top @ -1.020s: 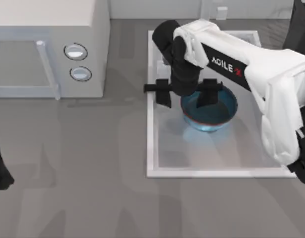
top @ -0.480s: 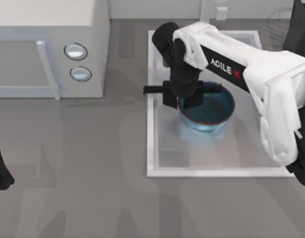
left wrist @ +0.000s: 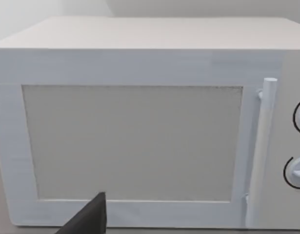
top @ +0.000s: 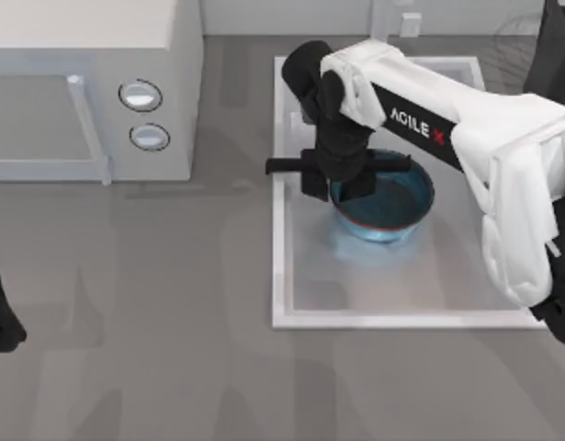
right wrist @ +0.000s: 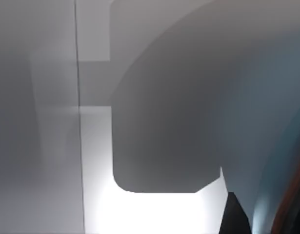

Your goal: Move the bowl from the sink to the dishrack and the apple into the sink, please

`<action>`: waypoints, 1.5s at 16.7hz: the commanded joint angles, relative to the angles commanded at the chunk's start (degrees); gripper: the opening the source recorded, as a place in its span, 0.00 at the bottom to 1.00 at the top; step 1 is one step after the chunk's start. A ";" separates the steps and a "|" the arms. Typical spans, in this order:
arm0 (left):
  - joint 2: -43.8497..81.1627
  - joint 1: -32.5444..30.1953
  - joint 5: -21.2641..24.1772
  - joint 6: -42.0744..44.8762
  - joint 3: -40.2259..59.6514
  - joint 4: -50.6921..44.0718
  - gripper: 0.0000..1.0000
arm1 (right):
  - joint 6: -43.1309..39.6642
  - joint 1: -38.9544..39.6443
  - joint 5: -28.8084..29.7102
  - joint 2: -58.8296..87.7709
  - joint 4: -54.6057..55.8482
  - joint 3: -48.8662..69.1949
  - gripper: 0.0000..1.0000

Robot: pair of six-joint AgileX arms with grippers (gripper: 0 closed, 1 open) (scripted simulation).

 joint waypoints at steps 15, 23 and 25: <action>0.00 0.00 0.00 0.00 0.00 0.00 1.00 | 17.82 17.96 2.16 -42.60 -20.42 -24.38 0.00; 0.00 0.00 0.00 0.00 0.00 0.00 1.00 | 27.23 27.72 3.40 -63.17 -30.45 -36.25 0.00; 0.00 0.00 0.00 0.00 0.00 0.00 1.00 | 27.25 27.74 3.41 -63.21 -30.47 -36.28 0.00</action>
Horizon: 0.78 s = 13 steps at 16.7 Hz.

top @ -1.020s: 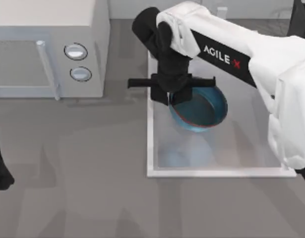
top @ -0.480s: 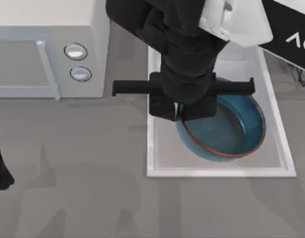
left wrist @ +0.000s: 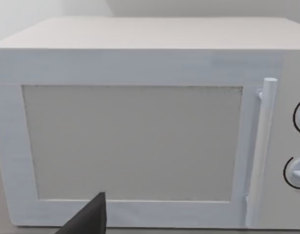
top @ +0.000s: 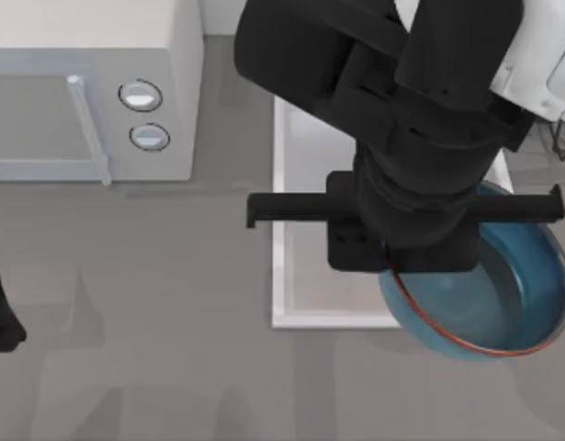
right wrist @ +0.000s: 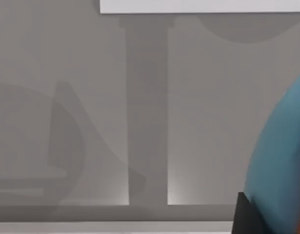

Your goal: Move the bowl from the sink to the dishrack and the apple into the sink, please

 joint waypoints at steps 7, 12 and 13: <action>0.00 0.00 0.00 0.00 0.00 0.00 1.00 | -4.46 -5.63 -3.73 -3.94 6.26 -2.43 0.00; 0.00 0.00 0.00 0.00 0.00 0.00 1.00 | -17.21 -23.00 -13.18 -12.17 26.87 -10.62 0.00; 0.00 0.00 0.00 0.00 0.00 0.00 1.00 | -20.40 -27.52 -15.30 -13.71 32.17 -12.74 0.00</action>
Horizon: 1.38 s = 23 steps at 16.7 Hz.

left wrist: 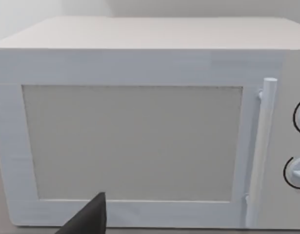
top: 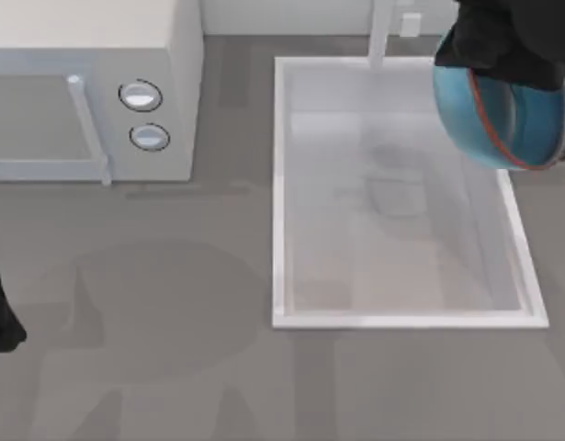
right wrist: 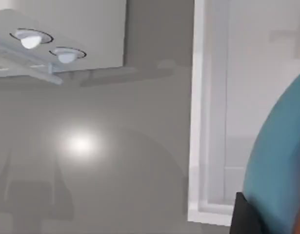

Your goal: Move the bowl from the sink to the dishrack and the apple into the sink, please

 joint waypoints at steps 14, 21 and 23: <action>0.00 0.00 0.00 0.00 0.00 0.00 1.00 | -35.49 -52.72 -17.20 -11.99 57.31 -18.73 0.00; 0.00 0.00 0.00 0.00 0.00 0.00 1.00 | -35.62 -52.73 -16.98 -11.14 58.24 -18.86 0.00; 0.00 0.00 0.00 0.00 0.00 0.00 1.00 | -35.62 -52.40 -16.58 -8.73 61.42 -19.90 0.00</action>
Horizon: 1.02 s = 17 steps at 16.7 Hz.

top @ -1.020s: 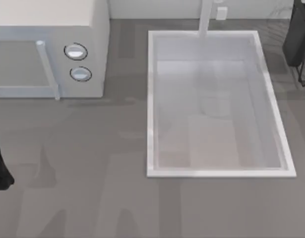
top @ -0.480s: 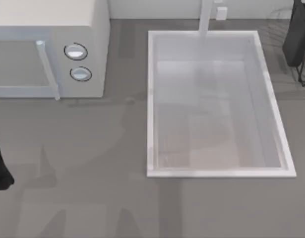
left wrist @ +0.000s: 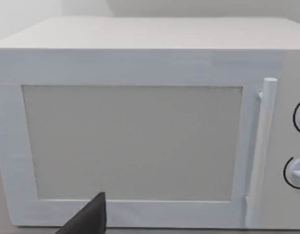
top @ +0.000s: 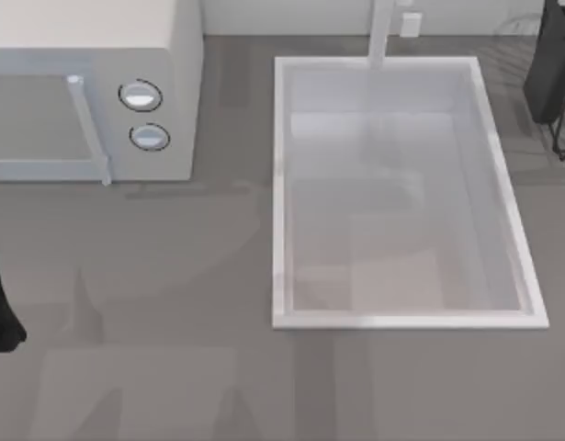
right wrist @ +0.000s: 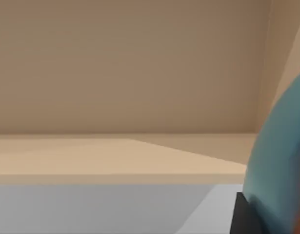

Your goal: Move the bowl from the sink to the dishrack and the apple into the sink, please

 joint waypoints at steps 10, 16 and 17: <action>0.00 0.00 0.00 0.00 0.00 0.00 1.00 | -0.22 4.35 4.77 20.49 36.15 -14.31 0.00; 0.00 0.00 0.00 0.00 0.00 0.00 1.00 | -0.10 5.79 6.17 24.64 43.77 -18.64 0.00; 0.00 0.00 0.00 0.00 0.00 0.00 1.00 | -0.10 5.79 6.17 24.64 43.77 -18.64 0.00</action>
